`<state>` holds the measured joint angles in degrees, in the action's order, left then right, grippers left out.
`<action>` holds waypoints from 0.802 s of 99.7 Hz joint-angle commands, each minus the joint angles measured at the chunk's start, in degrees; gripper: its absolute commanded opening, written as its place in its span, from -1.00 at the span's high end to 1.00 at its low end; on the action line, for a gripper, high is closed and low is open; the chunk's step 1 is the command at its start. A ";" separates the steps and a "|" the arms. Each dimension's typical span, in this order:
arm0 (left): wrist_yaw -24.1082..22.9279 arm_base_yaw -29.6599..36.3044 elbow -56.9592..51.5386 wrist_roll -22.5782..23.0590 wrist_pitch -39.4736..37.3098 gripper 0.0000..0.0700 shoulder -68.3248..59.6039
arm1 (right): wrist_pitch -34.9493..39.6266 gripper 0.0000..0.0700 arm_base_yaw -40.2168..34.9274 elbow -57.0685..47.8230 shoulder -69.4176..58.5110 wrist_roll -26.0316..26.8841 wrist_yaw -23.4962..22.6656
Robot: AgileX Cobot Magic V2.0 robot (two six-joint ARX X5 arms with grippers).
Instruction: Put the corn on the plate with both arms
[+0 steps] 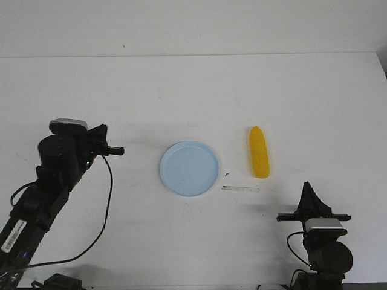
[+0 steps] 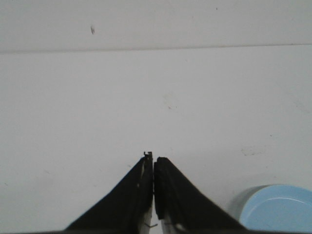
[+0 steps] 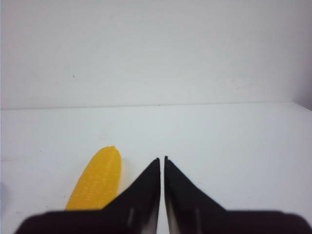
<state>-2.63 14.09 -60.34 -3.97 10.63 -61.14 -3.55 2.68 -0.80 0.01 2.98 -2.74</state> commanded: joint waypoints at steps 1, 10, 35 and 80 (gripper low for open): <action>-0.04 -1.73 0.09 6.08 -0.85 1.00 1.86 | -0.68 0.96 0.02 0.07 -0.09 -0.22 0.17; -0.02 -5.35 2.93 6.05 -3.54 1.00 6.14 | -0.68 0.96 0.02 0.07 -0.09 -0.22 0.20; 0.00 -13.99 15.74 6.10 -16.31 1.00 19.58 | -0.68 0.96 0.02 0.07 -0.07 -0.22 0.17; 0.04 -16.20 37.99 1.27 -18.40 1.00 35.36 | -0.68 0.96 0.02 0.07 -0.07 -0.22 0.17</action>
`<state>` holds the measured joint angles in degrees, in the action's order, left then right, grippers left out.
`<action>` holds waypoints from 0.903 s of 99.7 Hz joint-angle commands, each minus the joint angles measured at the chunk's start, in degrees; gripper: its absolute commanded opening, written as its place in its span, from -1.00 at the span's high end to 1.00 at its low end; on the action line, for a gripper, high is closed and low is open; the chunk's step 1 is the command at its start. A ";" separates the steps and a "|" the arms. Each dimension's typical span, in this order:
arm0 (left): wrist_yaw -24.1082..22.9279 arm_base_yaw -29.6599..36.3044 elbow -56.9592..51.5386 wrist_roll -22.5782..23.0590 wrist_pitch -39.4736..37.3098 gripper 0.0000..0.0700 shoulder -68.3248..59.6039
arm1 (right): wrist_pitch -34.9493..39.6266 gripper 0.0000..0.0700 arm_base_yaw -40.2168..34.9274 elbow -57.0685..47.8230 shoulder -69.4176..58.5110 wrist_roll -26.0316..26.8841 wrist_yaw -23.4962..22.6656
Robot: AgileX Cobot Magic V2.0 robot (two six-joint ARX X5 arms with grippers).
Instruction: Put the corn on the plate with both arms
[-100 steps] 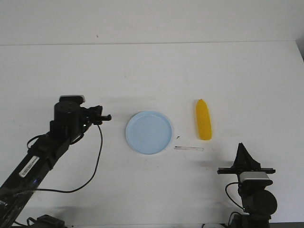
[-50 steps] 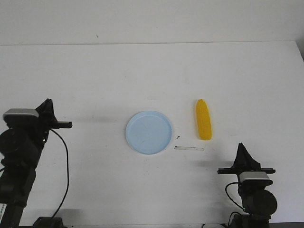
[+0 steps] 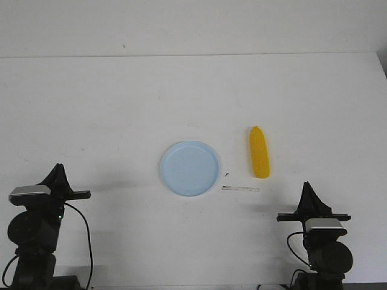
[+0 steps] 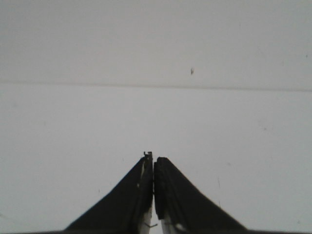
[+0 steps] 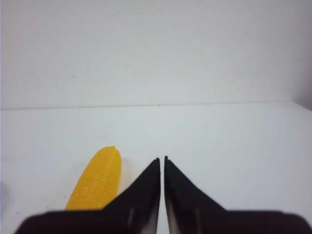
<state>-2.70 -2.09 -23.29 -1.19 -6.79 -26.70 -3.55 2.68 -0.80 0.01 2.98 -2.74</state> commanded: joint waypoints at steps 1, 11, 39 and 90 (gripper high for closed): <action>0.11 -0.02 1.22 -1.51 -0.98 1.00 1.11 | -0.68 0.96 0.02 0.07 -0.07 -0.22 0.17; 0.11 0.39 3.02 -1.51 -0.87 1.00 2.49 | -0.68 0.96 0.02 0.07 -0.07 -0.22 0.20; 0.11 4.83 4.11 -1.42 -0.63 1.00 4.00 | -0.68 0.96 0.02 0.07 -0.09 -0.22 0.20; 0.13 4.42 4.09 -1.22 -2.58 1.00 5.90 | -0.68 0.96 0.02 0.07 -0.07 -0.22 0.20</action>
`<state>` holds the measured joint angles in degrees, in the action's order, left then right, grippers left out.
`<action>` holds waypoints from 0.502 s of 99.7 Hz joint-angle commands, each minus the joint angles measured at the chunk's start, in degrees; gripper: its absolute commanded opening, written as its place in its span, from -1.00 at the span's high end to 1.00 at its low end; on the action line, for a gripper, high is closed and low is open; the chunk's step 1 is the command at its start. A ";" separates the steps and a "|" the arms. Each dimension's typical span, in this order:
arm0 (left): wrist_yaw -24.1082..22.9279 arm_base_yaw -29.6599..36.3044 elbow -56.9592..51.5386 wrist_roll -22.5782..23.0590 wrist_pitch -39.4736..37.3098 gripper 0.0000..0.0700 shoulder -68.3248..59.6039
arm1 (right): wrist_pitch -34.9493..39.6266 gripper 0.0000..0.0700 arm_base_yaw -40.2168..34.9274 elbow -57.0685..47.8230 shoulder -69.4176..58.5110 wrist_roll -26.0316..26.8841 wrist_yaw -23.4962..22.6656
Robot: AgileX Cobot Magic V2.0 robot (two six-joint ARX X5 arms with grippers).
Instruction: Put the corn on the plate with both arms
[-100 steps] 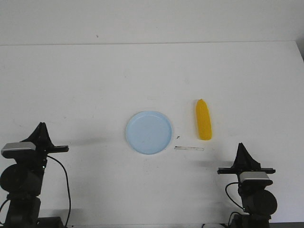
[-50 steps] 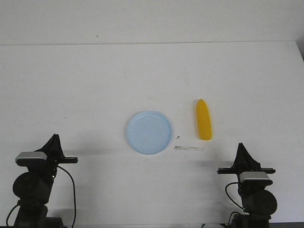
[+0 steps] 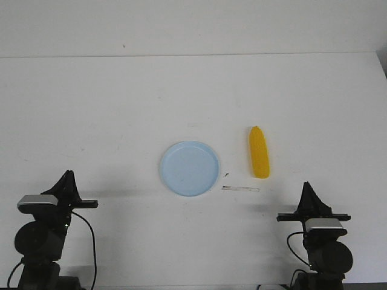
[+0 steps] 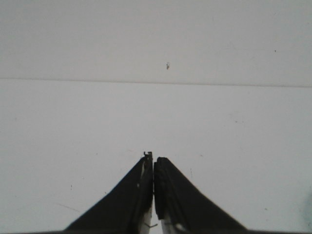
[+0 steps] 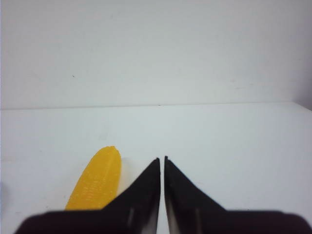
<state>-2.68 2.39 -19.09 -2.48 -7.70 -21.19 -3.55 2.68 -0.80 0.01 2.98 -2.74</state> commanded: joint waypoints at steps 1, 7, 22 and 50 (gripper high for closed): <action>0.11 -0.07 -0.11 0.04 -1.70 1.00 0.52 | -0.68 0.96 0.02 0.07 -0.09 -0.22 0.17; 0.11 -0.07 -0.11 0.07 -1.84 1.00 1.27 | -0.68 0.96 0.02 0.07 -0.07 -0.22 0.20; 0.11 -0.07 -0.11 0.07 -1.84 1.00 2.93 | -0.68 0.96 0.02 0.07 -0.07 -0.22 0.17; 0.11 -0.07 -0.11 0.07 -1.79 1.00 5.73 | -0.68 0.96 0.02 0.07 -0.07 -0.22 0.17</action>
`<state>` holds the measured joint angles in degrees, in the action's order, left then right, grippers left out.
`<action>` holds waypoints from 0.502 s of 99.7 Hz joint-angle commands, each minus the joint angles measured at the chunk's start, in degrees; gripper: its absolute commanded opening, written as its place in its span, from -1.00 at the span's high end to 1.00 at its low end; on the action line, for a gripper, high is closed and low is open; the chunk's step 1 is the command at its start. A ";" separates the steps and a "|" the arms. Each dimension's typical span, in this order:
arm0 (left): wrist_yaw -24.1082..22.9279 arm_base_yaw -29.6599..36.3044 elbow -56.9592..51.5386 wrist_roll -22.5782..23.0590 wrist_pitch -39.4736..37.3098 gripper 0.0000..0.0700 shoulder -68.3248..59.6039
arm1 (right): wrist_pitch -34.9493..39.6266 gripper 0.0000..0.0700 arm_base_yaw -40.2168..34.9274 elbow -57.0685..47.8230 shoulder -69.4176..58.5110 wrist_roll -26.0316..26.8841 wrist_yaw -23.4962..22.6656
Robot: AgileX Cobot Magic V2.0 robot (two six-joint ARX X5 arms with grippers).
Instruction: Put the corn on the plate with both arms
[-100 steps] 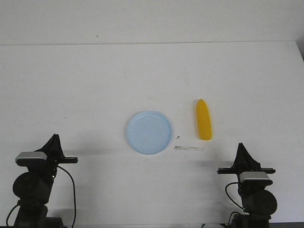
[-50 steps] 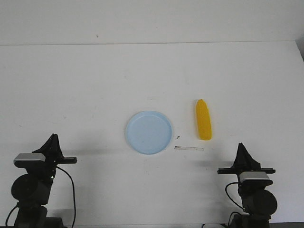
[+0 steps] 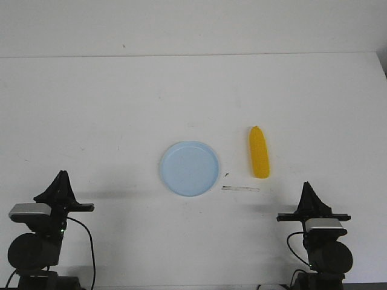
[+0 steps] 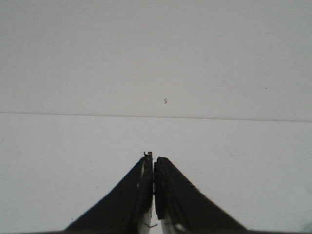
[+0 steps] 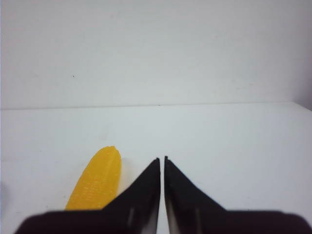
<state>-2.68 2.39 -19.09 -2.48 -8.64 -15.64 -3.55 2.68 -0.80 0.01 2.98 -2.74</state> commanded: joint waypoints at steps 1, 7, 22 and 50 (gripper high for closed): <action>0.11 -0.07 -0.11 0.07 -0.85 1.00 0.22 | -0.68 0.96 0.02 0.07 -0.07 -0.22 0.17; 0.09 -0.07 -0.11 0.07 -0.79 1.00 0.42 | -0.68 0.96 0.02 0.07 -0.07 -0.22 0.20; 0.11 -0.07 -0.11 0.07 -0.39 1.00 0.42 | -0.68 0.96 0.02 0.07 -0.07 -0.22 0.17; 0.11 -0.07 -0.11 0.07 -0.39 1.00 0.42 | -1.92 0.96 0.02 0.07 -0.07 -0.22 0.24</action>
<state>-2.68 2.39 -19.09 -2.48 -8.38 -15.29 -4.10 2.68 -0.80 0.01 2.98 -2.74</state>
